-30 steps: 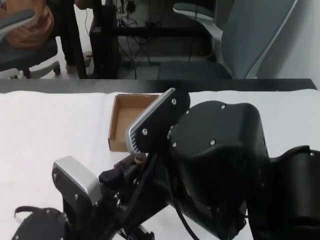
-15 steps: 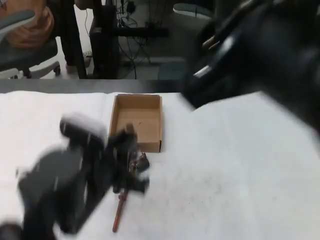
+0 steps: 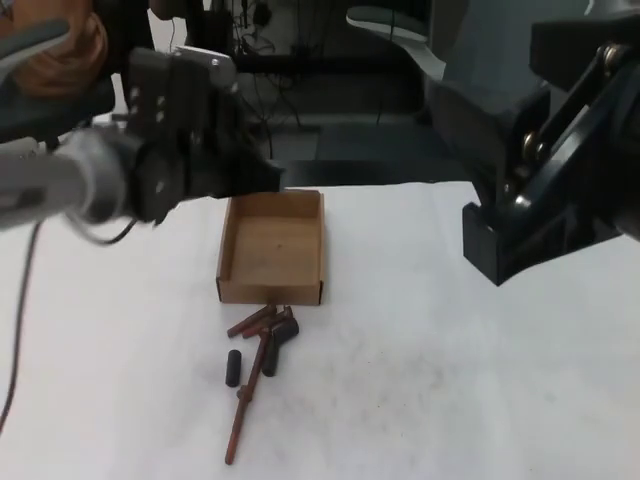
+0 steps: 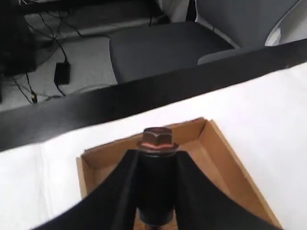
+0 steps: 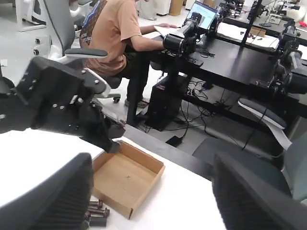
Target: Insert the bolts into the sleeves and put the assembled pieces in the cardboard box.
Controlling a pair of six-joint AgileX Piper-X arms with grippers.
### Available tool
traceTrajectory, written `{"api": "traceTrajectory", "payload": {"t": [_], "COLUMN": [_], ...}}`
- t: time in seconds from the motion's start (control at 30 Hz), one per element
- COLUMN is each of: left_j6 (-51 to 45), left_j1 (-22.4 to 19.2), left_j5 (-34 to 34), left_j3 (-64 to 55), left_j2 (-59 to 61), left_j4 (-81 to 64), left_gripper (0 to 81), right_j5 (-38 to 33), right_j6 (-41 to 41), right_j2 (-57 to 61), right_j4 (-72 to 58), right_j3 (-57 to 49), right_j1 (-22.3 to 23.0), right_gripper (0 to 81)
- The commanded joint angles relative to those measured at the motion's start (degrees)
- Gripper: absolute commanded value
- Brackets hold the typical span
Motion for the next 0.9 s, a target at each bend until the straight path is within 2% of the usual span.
{"api": "traceTrajectory", "payload": {"t": [0.0, 0.07, 0.13, 0.23, 0.33, 0.37, 0.5, 0.63, 0.73, 0.87], "left_j6": [2.0, 2.6, 2.6, 2.6, 2.6, 2.6, 1.9, 1.7, -2.1, -7.2], "left_j1": [-0.3, -0.5, -0.5, -0.5, -0.3, -0.3, -0.3, -0.7, -0.9, -0.9], "left_j5": [0.9, 0.9, 0.9, 1.0, 1.0, 1.0, 0.6, 0.6, -2.5, -3.9], "left_j3": [-6.5, -8.7, -9.9, -10.1, -10.1, -10.2, -10.2, -9.9, -7.7, -2.9], "left_j2": [4.9, 7.9, 9.6, 10.6, 10.4, 10.2, 7.0, -0.1, -3.0, -4.2], "left_j4": [6.8, 7.6, 7.6, 7.6, 8.8, 9.4, 15.0, 30.8, 38.8, 41.4], "left_gripper": [1.8, 1.4, 9.0, 32.2, 65.9, 70.0, 70.0, 70.0, 67.6, 67.6], "right_j5": [0.2, -0.4, -1.0, -1.1, -1.1, -1.1, -1.1, -1.1, -1.1, -1.6], "right_j6": [0.6, 1.2, 2.1, 2.1, 3.7, 4.2, 5.6, 5.6, 5.9, 8.7], "right_j2": [-0.3, -0.3, -0.3, -0.3, -0.3, -0.3, -0.3, -0.1, 0.1, 0.9], "right_j4": [0.4, 0.7, 1.2, 2.2, 2.3, 2.2, 2.3, 2.4, 2.2, 2.2], "right_j3": [-0.2, -0.2, -0.2, -0.2, 0.3, 0.7, 2.1, 2.5, 2.5, 2.5], "right_j1": [0.1, 0.1, 0.1, 0.1, 0.1, 0.1, 0.1, 0.1, 0.1, 0.1], "right_gripper": [66.4, 66.4, 66.4, 66.4, 66.4, 66.4, 66.4, 66.4, 66.4, 66.4]}}
